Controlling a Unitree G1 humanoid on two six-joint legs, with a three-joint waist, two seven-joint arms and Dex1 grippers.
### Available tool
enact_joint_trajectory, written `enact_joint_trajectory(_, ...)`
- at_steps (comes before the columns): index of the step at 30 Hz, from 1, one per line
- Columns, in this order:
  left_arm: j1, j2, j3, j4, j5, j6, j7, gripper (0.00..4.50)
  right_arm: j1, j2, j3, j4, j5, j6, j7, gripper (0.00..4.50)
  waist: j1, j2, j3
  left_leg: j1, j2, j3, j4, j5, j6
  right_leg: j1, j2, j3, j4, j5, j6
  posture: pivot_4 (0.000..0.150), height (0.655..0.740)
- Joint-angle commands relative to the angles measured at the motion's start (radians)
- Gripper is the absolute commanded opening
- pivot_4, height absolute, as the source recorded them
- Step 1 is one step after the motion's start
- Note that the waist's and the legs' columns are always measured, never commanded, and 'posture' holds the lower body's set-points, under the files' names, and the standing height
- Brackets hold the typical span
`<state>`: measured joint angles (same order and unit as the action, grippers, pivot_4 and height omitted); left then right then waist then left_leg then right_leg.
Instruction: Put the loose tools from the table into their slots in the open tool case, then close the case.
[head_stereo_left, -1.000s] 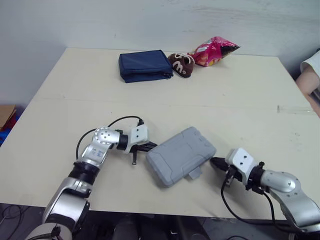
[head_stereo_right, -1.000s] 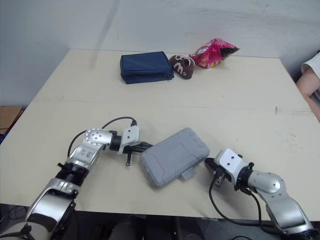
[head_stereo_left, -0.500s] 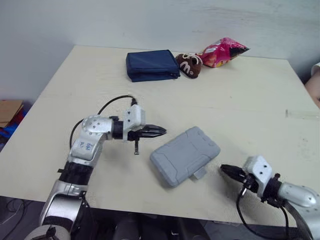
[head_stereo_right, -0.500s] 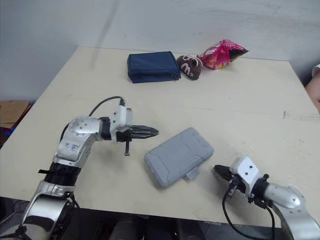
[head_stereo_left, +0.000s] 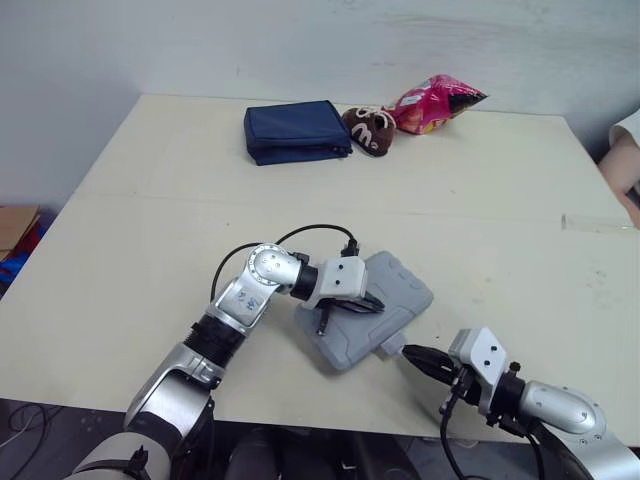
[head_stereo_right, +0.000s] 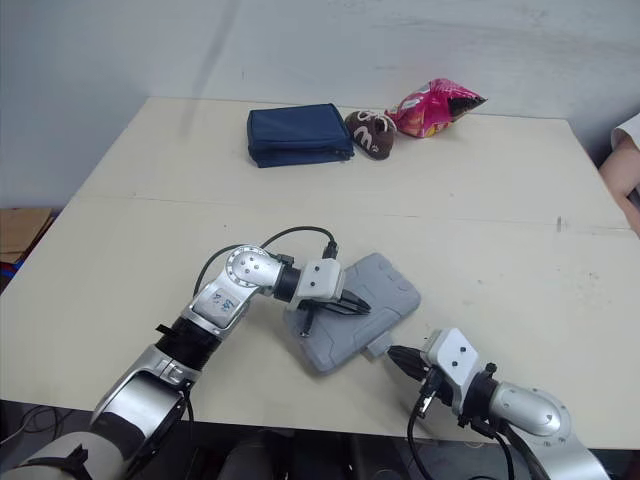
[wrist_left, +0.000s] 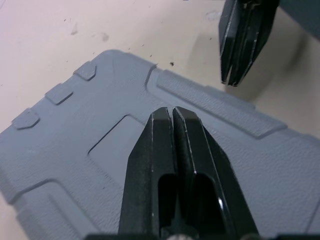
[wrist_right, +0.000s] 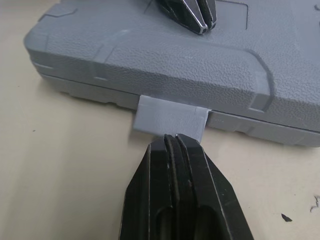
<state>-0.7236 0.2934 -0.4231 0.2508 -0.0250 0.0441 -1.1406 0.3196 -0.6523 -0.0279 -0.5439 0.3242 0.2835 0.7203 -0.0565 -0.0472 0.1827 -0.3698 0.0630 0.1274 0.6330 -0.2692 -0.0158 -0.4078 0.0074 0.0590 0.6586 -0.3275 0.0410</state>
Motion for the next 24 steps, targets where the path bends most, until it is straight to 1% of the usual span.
enact_joint_trajectory(1,0.001,0.013,-0.043,0.051,0.08,0.046,0.034,0.09,-0.038,0.013,0.018,0.016,-0.018,-0.007,-0.007,0.0,0.001,-0.001,-0.001,0.0,0.0,0.0,0.0,0.0,0.0,0.0,0.0,0.0,0.0,0.0,0.0,0.15,0.74)
enact_joint_trajectory(10,-0.009,0.014,-0.074,0.076,0.1,0.08,0.031,0.09,-0.123,0.02,0.084,0.096,-0.045,-0.001,0.023,0.0,0.001,-0.004,-0.007,0.001,0.0,0.0,0.0,0.0,0.001,0.001,0.0,0.0,0.0,0.0,0.0,0.15,0.74)
enact_joint_trajectory(13,-0.015,0.014,-0.084,0.085,0.103,0.093,0.029,0.09,-0.159,0.037,0.079,0.111,-0.03,0.013,0.02,0.0,0.0,-0.005,-0.007,0.002,0.0,0.0,0.0,0.0,0.001,0.002,0.0,0.0,0.0,0.0,-0.001,0.15,0.74)
enact_joint_trajectory(19,-0.019,0.014,-0.106,0.105,0.121,0.105,0.033,0.09,-0.19,0.067,0.087,0.107,-0.016,0.04,0.018,0.0,-0.001,-0.005,-0.007,0.002,0.0,0.0,0.0,0.0,0.001,0.002,0.0,0.0,0.0,0.0,-0.001,0.15,0.74)
enact_joint_trajectory(24,-0.01,0.028,-0.15,0.122,0.157,0.153,0.011,0.09,-0.215,0.102,0.109,0.115,-0.019,0.055,0.015,0.0,-0.005,-0.009,-0.011,0.002,0.001,0.0,0.0,0.0,0.001,0.002,0.0,0.0,0.0,0.0,-0.002,0.15,0.74)
